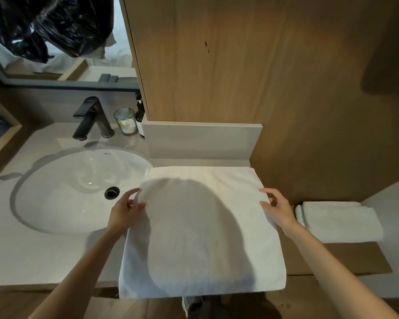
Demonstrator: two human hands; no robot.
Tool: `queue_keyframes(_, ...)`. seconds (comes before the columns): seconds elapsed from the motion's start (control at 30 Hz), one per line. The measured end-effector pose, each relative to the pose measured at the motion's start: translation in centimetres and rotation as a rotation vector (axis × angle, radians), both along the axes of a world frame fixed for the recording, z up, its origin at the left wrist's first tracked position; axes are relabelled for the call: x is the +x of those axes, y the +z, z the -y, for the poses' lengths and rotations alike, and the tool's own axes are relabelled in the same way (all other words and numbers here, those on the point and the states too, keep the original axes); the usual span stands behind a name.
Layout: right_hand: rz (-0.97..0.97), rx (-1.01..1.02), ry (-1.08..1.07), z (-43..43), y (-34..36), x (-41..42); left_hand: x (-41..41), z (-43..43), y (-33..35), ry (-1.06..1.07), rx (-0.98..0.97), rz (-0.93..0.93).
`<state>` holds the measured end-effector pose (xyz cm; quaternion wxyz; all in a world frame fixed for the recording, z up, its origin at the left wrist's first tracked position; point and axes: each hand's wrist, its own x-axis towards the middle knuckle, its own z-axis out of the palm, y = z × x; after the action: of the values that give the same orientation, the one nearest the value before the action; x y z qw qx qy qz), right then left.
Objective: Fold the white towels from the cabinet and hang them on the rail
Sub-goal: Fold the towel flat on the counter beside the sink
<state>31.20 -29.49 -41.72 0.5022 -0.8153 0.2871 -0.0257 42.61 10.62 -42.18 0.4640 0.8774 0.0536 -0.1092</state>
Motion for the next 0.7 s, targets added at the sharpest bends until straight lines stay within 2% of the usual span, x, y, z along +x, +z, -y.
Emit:
queue_keyframes(0.13,0.053,0.016,0.03,-0.3,2.1,-0.6,-0.2,-1.2,1.6,-0.071,-0.131,0.051)
queue_keyframes(0.27,0.126,0.075,0.044,-0.6,5.1,-2.5,-1.0,-3.0,3.6,-0.225,-0.056,0.176)
queue_keyframes(0.33,0.072,0.14,0.107,-0.7,6.3,-3.8,-1.5,-3.7,4.7,-0.281,-0.019,0.202)
queue_keyframes(0.43,0.019,0.28,0.162,-1.0,7.5,-5.8,-2.7,-4.7,5.9,-0.307,-0.026,0.208)
queue_keyframes(0.57,0.041,0.38,0.169,-1.5,8.6,-9.1,-4.2,-6.1,6.8,-0.296,-0.015,0.24)
queue_keyframes(0.7,0.081,0.212,0.139,-2.5,8.0,-12.2,-5.9,-7.0,7.6,-0.287,-0.016,0.269)
